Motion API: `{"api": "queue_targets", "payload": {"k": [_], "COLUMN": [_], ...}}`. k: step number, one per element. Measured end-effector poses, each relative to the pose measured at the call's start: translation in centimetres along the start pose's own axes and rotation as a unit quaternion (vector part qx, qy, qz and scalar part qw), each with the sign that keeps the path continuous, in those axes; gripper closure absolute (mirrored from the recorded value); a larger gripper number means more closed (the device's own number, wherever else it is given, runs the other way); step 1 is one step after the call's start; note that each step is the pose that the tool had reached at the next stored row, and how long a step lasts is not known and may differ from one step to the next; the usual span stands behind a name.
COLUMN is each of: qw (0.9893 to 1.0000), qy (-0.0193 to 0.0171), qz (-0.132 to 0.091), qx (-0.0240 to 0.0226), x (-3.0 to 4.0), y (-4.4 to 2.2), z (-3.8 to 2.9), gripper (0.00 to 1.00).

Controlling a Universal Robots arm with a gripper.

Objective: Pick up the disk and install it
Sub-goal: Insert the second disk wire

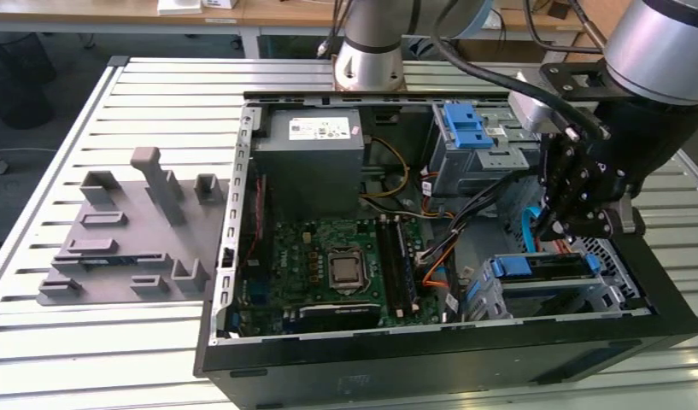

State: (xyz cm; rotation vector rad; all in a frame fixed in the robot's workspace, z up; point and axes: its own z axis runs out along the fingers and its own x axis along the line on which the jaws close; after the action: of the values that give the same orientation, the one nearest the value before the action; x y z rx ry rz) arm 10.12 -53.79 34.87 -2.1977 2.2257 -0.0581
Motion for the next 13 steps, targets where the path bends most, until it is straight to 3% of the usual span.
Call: {"api": "queue_targets", "payload": {"k": [5, 10, 13], "qw": [1.0000, 0.9999, 0.9999], "qy": [-0.0014, -0.0035, -0.0040], "qz": [0.000, 0.000, 0.000], "qx": [0.0038, 0.0102, 0.0104], "x": [1.00, 1.22, 1.43], "y": [0.01, 0.02, 0.03], "z": [0.47, 0.83, 0.97], "gripper": [0.84, 0.84, 0.84]}}
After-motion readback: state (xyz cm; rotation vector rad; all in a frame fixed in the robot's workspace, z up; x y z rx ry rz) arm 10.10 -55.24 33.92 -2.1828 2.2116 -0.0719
